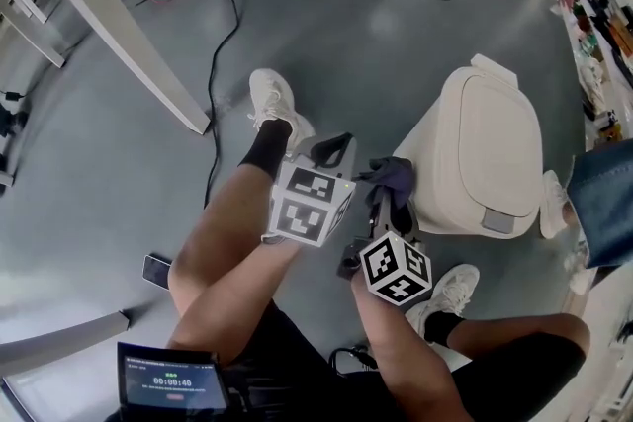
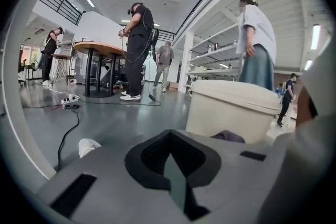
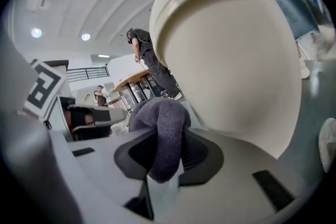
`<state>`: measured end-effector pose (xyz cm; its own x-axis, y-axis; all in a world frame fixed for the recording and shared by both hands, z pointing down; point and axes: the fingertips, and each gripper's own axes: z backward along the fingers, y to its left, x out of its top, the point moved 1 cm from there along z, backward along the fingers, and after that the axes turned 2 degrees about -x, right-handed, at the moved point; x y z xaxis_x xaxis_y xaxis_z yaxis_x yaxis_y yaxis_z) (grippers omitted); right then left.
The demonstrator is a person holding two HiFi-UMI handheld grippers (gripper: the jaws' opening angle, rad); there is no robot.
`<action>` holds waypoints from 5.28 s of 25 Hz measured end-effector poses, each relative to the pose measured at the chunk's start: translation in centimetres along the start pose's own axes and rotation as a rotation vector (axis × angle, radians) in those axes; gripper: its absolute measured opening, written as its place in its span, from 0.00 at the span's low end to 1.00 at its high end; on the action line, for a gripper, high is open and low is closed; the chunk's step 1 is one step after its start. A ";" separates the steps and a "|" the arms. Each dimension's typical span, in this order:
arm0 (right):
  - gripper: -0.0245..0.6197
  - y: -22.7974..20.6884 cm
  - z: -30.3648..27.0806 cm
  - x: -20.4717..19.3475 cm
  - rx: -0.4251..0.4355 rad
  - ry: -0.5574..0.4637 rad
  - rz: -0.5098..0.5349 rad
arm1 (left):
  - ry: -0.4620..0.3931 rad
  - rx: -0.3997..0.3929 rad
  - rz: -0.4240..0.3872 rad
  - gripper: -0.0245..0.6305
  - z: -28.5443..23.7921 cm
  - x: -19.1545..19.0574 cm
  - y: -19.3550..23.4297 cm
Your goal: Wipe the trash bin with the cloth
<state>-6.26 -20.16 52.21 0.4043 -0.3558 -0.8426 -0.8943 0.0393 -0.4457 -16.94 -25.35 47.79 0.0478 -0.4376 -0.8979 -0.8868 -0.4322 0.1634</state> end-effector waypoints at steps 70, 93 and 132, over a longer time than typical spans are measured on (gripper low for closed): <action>0.18 1.4 -6.3 4.3 -0.028 -0.187 -0.163 | -0.064 0.057 -0.060 0.03 -2.4 3.9 4.3; 0.18 -3.5 -11.2 -1.1 -0.249 -0.102 -0.240 | -0.067 0.058 -0.022 0.03 -1.7 4.3 6.1; 0.18 4.2 12.2 6.5 0.282 -0.045 0.459 | -0.086 0.077 0.104 0.03 6.0 -2.3 -1.4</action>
<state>-5.05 -10.92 41.22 -0.0023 -0.2031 -0.9792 -0.8973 0.4326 -0.0876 -18.59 -19.01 47.23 -0.0830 -0.4068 -0.9097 -0.9177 -0.3248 0.2290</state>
